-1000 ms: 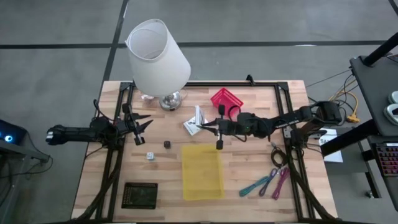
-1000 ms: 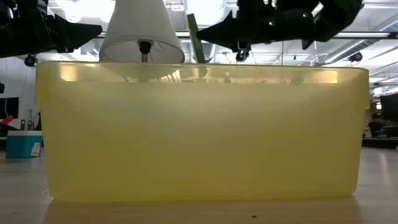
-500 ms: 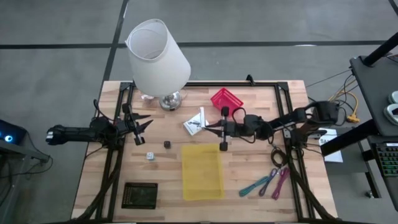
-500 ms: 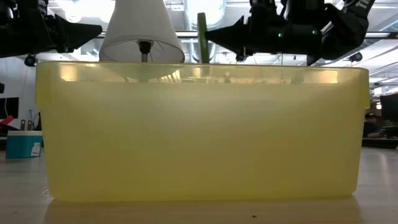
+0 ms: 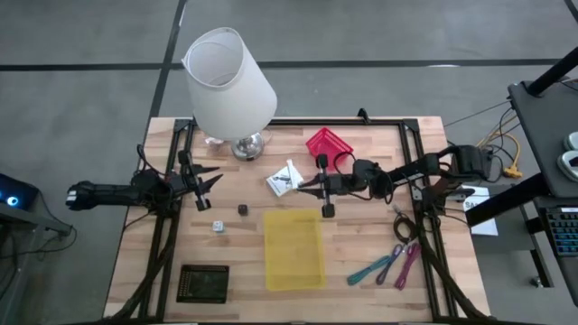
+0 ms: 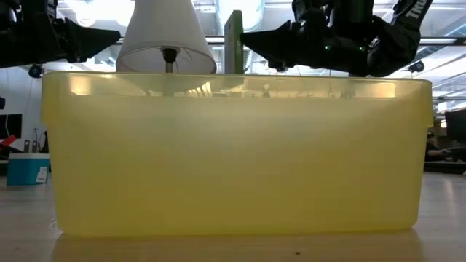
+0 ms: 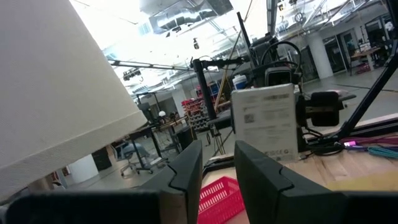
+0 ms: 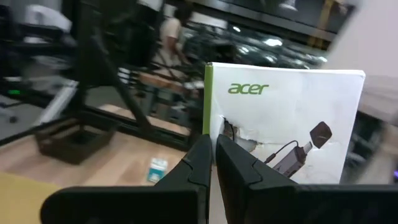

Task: Pick and place items into bin
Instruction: Put the right card reader box into the black bin

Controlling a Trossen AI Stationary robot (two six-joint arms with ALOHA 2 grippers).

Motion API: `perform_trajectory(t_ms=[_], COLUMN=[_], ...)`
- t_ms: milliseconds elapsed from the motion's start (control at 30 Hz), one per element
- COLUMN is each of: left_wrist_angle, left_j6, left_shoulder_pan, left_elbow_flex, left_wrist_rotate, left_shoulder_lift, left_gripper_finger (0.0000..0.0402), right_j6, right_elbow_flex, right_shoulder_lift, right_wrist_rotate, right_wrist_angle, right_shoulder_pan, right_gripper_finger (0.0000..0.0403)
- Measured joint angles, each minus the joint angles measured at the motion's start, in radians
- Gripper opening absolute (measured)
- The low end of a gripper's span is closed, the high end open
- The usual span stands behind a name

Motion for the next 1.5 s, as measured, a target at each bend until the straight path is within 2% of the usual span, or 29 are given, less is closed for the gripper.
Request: perform_trajectory(t_ms=[367, 700, 1033, 1233, 1500], left_wrist_angle=[0.000, 0.000, 0.000, 0.000, 0.000], left_j6=[0.000, 0.000, 0.000, 0.000, 0.000], left_shoulder_pan=[0.000, 0.000, 0.000, 0.000, 0.000], left_elbow_flex=[0.000, 0.000, 0.000, 0.000, 0.000], left_wrist_rotate=[0.000, 0.000, 0.000, 0.000, 0.000], left_shoulder_lift=[0.003, 0.003, 0.003, 0.005, 0.005], left_gripper_finger=[0.0080, 0.0080, 0.0080, 0.0080, 0.0080], right_j6=[-0.037, -0.123, -0.178, -0.209, -0.216], right_elbow_flex=[0.001, -0.002, -0.010, -0.010, -0.012], right_shoulder_lift=[0.007, 0.007, 0.007, 0.007, 0.007], right_wrist_rotate=[-0.021, -0.244, -0.383, -0.553, -0.599], right_wrist_angle=[-0.003, -0.015, -0.015, -0.016, -0.016], right_shoulder_pan=[-0.005, -0.005, -0.004, -0.004, -0.004], right_gripper_finger=[0.0008, 0.0008, 0.0008, 0.0008, 0.0008])
